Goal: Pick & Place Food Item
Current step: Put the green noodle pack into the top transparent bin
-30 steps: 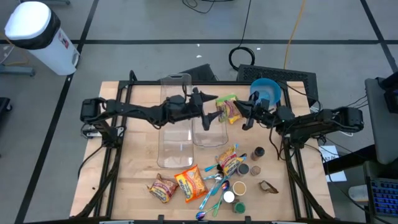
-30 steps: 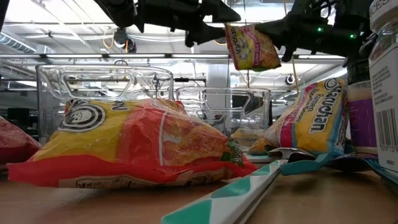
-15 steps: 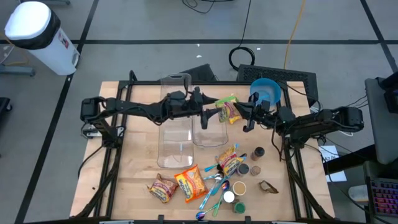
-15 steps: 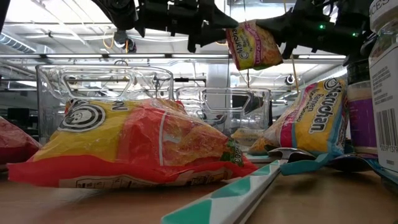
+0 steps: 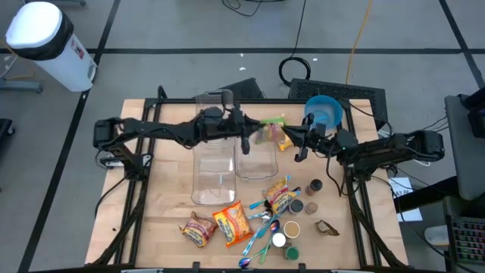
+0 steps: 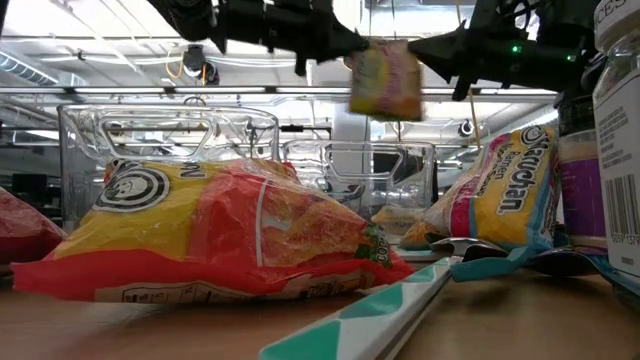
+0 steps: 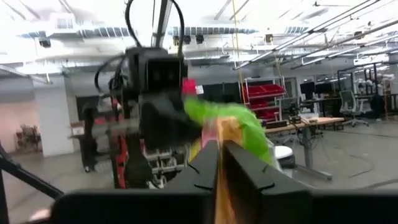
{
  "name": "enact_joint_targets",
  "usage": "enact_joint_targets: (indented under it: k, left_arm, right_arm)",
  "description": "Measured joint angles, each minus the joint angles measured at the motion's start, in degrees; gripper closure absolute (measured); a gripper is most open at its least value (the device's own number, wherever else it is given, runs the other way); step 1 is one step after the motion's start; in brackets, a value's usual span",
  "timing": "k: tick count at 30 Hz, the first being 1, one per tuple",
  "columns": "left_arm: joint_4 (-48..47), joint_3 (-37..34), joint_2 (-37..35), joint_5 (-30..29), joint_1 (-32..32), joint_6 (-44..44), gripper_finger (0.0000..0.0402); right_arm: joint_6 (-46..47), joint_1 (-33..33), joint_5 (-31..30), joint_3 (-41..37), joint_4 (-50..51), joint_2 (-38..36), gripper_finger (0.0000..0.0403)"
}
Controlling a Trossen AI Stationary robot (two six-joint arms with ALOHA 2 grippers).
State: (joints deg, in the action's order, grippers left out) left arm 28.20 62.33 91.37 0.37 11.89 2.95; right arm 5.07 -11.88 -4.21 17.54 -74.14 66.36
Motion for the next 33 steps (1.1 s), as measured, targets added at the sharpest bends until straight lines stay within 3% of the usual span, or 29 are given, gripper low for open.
enact_joint_targets:
  k: [6, 12, 17, 21, 26, 33]
  left_arm:
    - [-12.1, -1.2, -10.8, -0.3, 3.6, 4.6, 0.0394]
    - [-9.2, -12.1, -20.8, 0.6, 9.9, 6.8, 0.0395]
    - [0.3, -24.4, -25.0, 14.6, 20.2, 13.9, 0.0397]
    - [8.8, -29.7, -23.8, 23.3, 32.8, 10.6, 0.0399]
    - [8.4, -30.4, -17.9, 24.0, 39.8, 8.8, 0.0399]
    - [12.6, -30.4, -8.2, 19.9, 41.7, 12.8, 0.0398]
  right_arm:
    - [1.9, -0.9, -0.4, 0.0, 10.7, -7.0, 0.0243]
    - [3.4, -2.0, -0.4, 0.0, 16.3, -11.9, 0.0165]
    - [3.4, -2.8, -0.6, 0.0, 17.1, -12.2, 0.0157]
    - [3.4, -3.6, -0.7, 0.0, 17.4, -11.9, 0.0168]
    - [4.1, -4.2, -0.6, 0.0, 17.4, -11.5, 0.0181]
    - [3.2, -4.7, -2.0, 0.0, 17.5, -11.2, 0.0188]
